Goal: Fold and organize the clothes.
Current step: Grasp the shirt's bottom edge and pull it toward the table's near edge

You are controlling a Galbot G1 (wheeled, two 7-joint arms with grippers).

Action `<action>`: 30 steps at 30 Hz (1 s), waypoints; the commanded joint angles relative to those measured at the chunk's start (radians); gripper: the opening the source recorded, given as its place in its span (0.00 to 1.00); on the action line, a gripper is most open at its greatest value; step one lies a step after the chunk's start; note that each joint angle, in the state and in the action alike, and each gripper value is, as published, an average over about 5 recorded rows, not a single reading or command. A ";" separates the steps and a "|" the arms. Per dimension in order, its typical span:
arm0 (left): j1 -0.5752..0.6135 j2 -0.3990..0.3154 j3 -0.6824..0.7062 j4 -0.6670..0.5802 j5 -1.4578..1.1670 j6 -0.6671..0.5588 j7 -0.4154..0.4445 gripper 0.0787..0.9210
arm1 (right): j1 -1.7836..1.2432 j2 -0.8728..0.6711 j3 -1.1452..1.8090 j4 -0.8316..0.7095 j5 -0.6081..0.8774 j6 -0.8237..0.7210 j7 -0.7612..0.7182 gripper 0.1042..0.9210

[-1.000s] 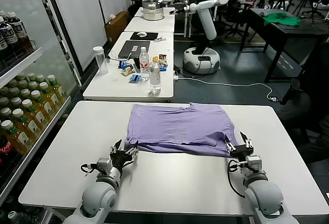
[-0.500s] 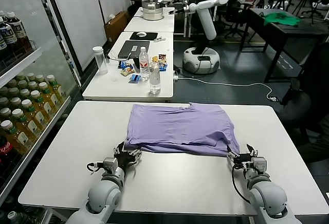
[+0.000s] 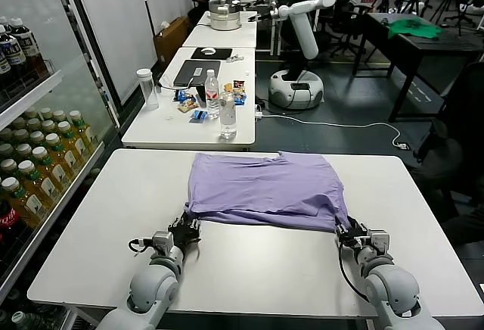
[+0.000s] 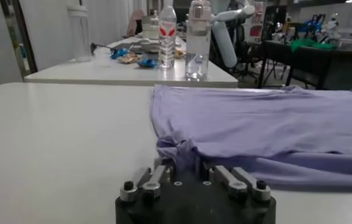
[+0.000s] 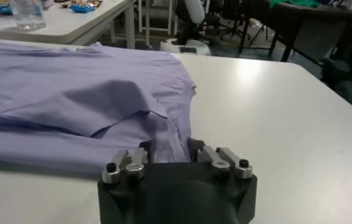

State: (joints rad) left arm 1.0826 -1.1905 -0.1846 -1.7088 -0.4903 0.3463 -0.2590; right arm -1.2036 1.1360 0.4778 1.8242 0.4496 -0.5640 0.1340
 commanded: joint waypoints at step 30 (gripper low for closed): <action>0.567 0.018 -0.124 -0.523 -0.006 0.060 -0.049 0.03 | -0.601 -0.020 0.239 0.471 -0.137 0.000 -0.044 0.03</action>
State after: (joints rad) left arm 1.4425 -1.1738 -0.2820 -2.0858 -0.5741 0.3910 -0.2939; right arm -1.6230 1.1203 0.6481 2.1810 0.3468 -0.5649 0.0940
